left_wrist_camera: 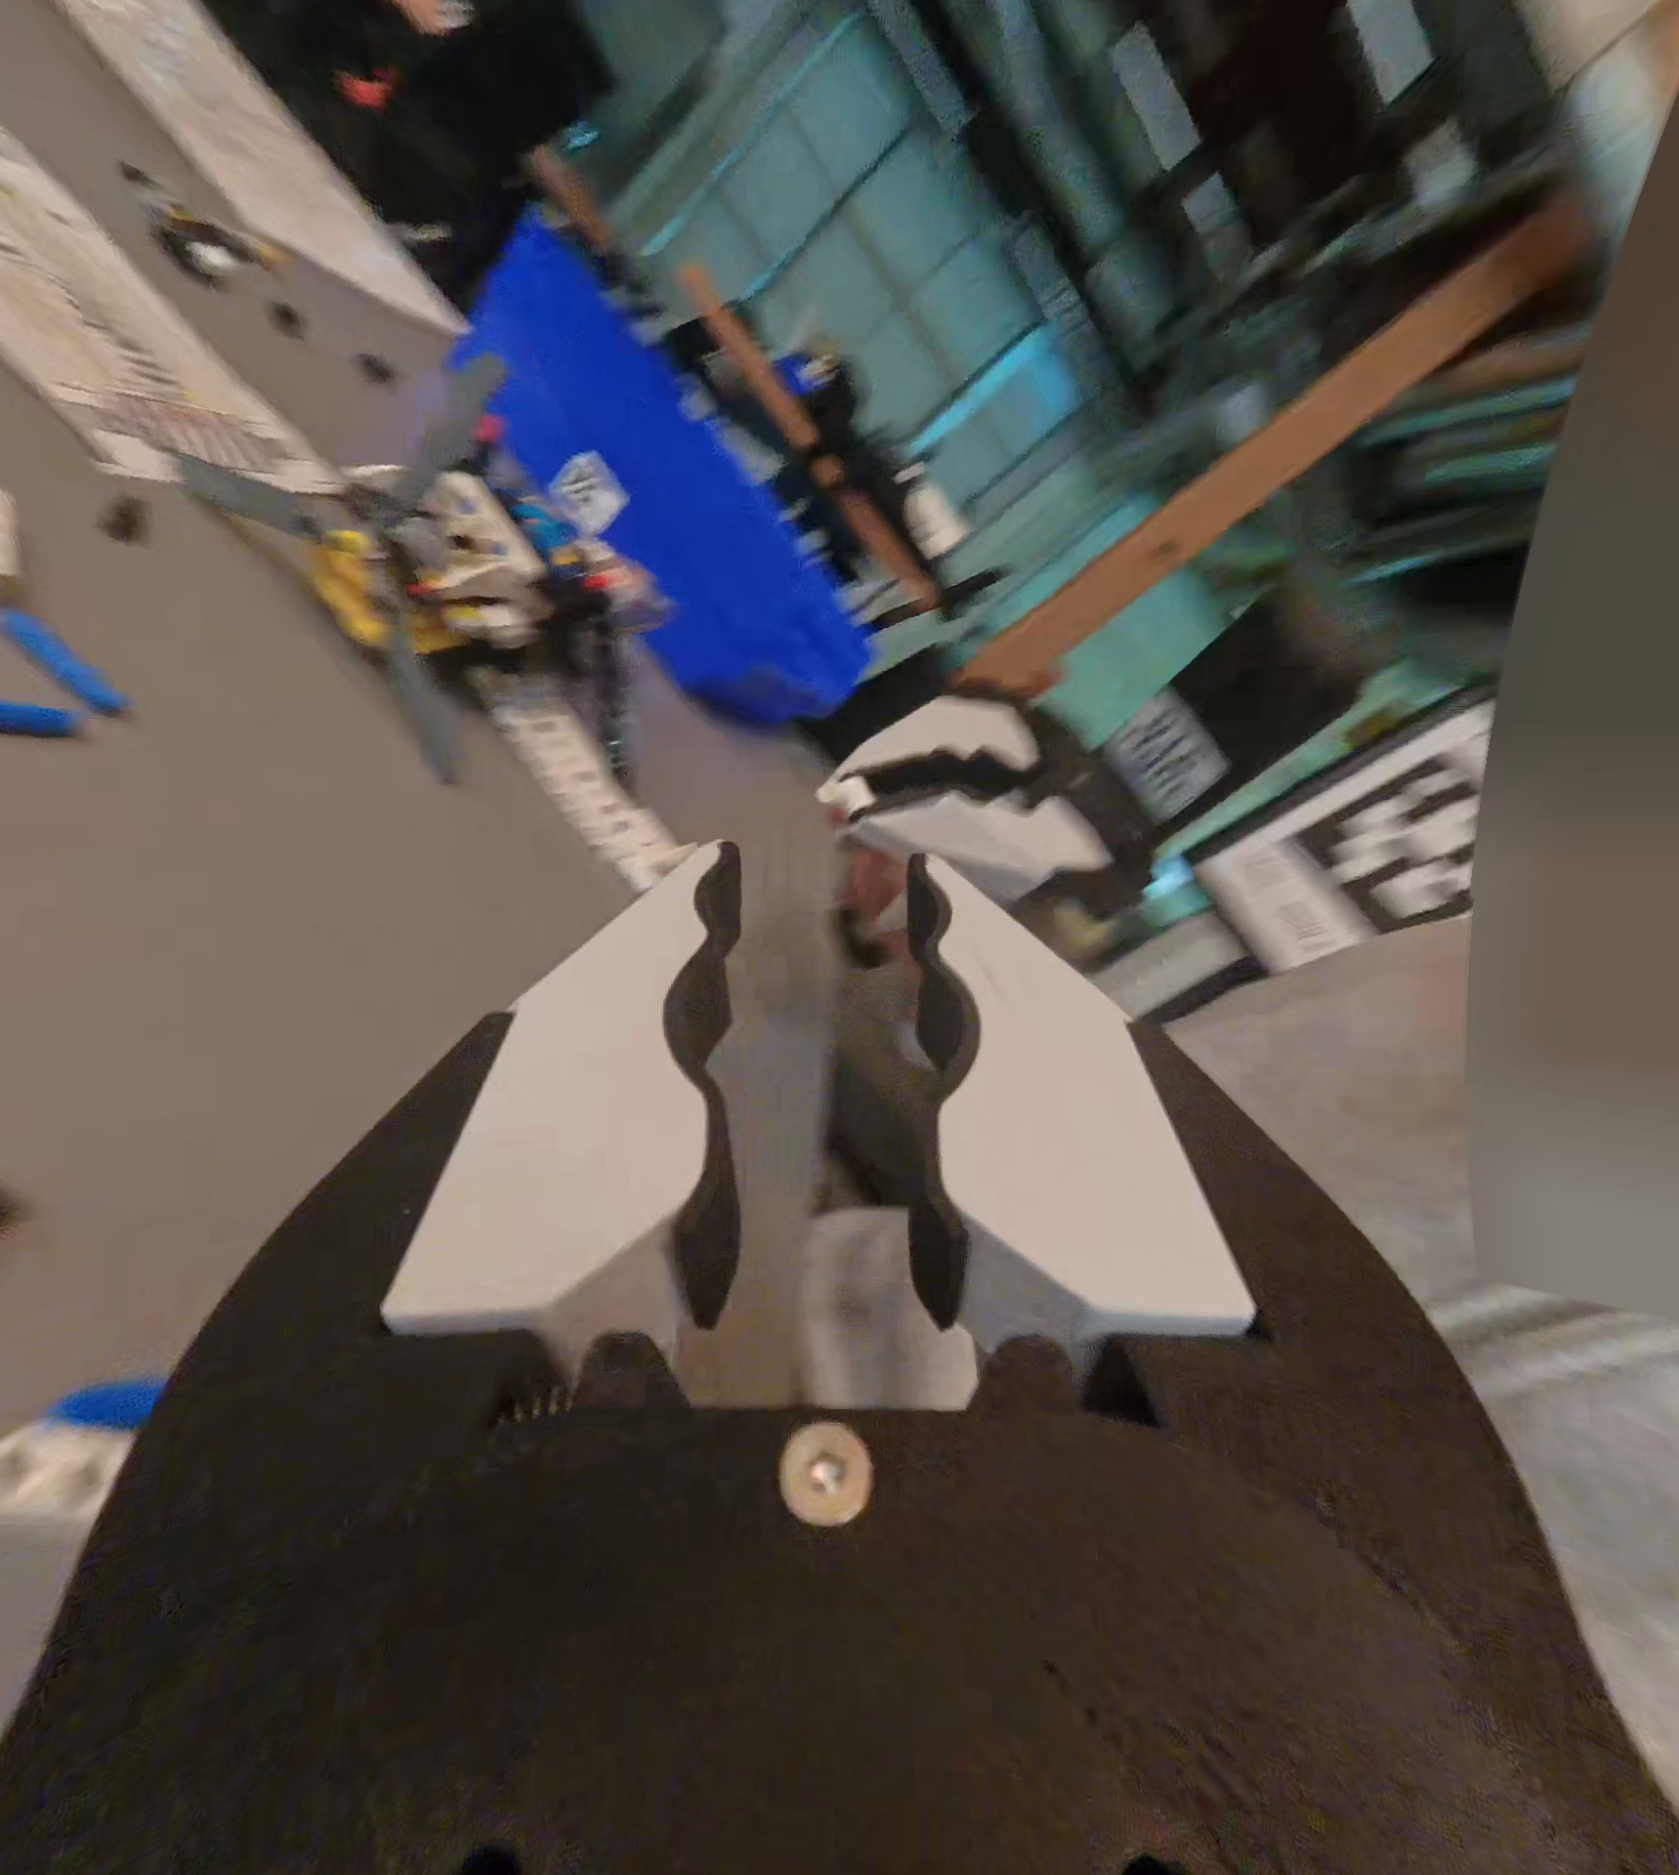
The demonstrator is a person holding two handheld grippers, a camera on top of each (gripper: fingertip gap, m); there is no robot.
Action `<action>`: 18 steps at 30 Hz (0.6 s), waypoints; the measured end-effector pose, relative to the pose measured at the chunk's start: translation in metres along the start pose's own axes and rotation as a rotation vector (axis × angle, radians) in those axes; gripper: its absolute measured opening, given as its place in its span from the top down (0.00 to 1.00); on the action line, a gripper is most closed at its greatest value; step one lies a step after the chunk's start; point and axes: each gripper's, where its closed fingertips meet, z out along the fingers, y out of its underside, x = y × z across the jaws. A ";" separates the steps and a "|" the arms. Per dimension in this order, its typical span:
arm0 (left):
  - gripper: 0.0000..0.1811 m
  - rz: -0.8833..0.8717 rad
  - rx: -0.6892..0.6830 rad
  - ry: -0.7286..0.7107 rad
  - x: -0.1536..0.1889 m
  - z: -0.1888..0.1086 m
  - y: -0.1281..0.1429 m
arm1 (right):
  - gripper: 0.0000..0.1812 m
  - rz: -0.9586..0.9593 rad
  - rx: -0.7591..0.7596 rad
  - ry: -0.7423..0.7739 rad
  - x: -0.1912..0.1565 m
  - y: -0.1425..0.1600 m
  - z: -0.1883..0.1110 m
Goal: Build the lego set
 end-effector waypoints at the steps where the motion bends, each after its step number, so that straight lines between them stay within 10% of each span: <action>1: 0.82 0.075 -0.046 -0.100 -0.010 -0.004 0.005 | 0.97 0.051 -0.054 -0.009 0.002 0.007 0.001; 7: 0.80 0.311 -0.317 -0.439 -0.054 -0.014 0.041 | 0.97 0.233 -0.427 -0.089 -0.011 0.056 0.012; 18: 0.88 0.355 -0.574 -0.405 -0.077 0.005 0.074 | 0.97 -0.281 -0.987 -0.279 -0.015 0.090 0.019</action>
